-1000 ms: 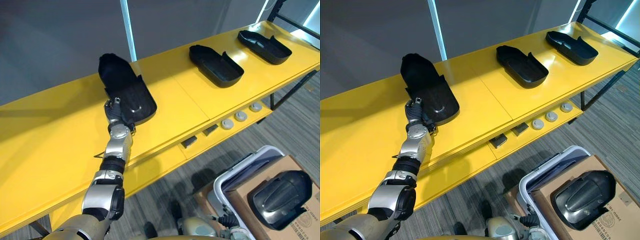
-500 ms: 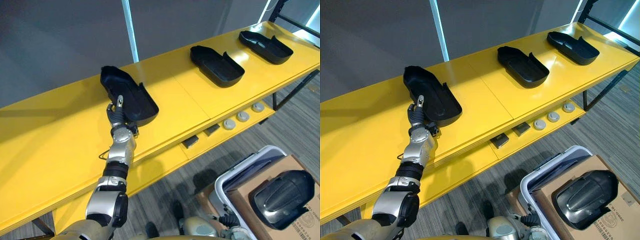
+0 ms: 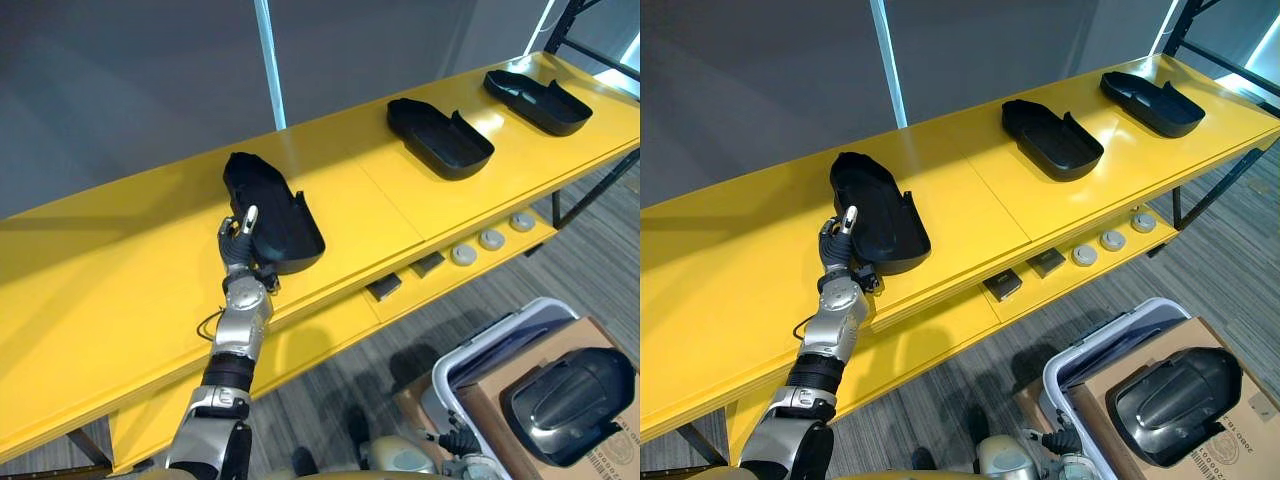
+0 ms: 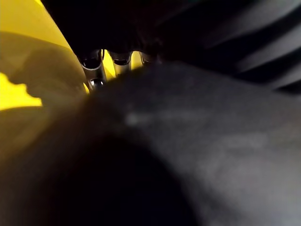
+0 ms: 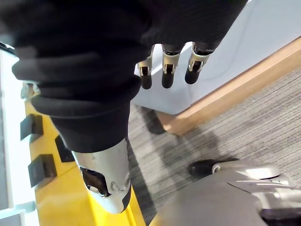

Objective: Walk over and take plastic housings, then place them on the shelf

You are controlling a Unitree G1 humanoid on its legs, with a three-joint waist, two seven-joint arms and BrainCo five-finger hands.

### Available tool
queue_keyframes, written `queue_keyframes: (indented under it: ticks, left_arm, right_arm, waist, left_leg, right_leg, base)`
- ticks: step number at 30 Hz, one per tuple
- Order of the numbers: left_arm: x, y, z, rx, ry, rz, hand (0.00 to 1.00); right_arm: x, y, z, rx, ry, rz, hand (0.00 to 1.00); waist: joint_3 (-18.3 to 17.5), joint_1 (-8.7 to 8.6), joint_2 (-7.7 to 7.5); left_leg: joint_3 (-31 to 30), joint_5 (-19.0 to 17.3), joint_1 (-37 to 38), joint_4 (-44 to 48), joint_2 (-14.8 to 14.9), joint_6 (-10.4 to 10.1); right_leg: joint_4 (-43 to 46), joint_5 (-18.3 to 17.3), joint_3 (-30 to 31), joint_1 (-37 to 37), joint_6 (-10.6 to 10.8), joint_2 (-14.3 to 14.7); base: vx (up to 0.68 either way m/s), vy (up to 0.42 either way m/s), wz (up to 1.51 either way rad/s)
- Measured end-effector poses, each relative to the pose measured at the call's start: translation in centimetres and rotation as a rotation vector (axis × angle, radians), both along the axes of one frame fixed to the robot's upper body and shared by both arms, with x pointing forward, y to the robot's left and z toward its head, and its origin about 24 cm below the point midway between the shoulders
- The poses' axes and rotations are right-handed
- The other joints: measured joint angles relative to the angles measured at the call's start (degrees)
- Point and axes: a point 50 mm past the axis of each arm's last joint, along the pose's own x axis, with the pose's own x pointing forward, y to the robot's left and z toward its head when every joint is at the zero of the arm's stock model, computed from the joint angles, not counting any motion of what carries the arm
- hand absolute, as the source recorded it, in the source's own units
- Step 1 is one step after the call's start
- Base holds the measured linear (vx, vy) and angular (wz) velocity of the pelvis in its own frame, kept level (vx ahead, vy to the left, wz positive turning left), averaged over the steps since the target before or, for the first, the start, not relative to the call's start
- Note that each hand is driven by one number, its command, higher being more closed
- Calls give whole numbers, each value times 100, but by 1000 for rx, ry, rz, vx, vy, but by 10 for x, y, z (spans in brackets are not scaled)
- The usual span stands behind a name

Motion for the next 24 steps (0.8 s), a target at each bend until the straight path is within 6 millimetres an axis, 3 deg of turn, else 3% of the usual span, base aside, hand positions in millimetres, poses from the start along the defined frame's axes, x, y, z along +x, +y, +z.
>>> queue_keyframes:
  ticks: [14, 20, 21, 24]
  left_arm:
    - [-2, 6, 11, 242, 26, 32, 0]
    - [-15, -17, 46, 281, -165, -13, 0]
    - [-18, -21, 48, 292, -185, -27, 100]
    - [-36, -41, 49, 353, -253, -108, 100]
  right_arm:
    - [-2, 0, 0, 3, -3, 2, 0]
    - [-8, -1, -1, 9, 5, -3, 0]
    - [-8, -1, -1, 10, 4, -6, 0]
    - [-9, -2, -2, 12, 1, -19, 0]
  waist:
    - [-19, 26, -5]
    - [-29, 158, -20]
    - [-29, 162, -20]
    - [-30, 170, -21]
  left_leg:
    - [-42, -2, 31, -9, -2, -5]
    - [-85, -1, 5, -4, -5, 0]
    - [-87, -1, 4, -1, -5, 0]
    - [-87, -7, 1, -1, -7, 5]
  right_leg:
    - [-1, -4, -23, 52, 5, -10]
    - [-2, -5, -23, 30, 7, -9]
    - [-2, -6, -23, 29, 7, -9]
    - [-2, -7, -10, 27, 10, -9]
  base:
    - [-12, 8, 2]
    - [3, 11, 2]
    - [0, 0, 0]
    - [0, 0, 0]
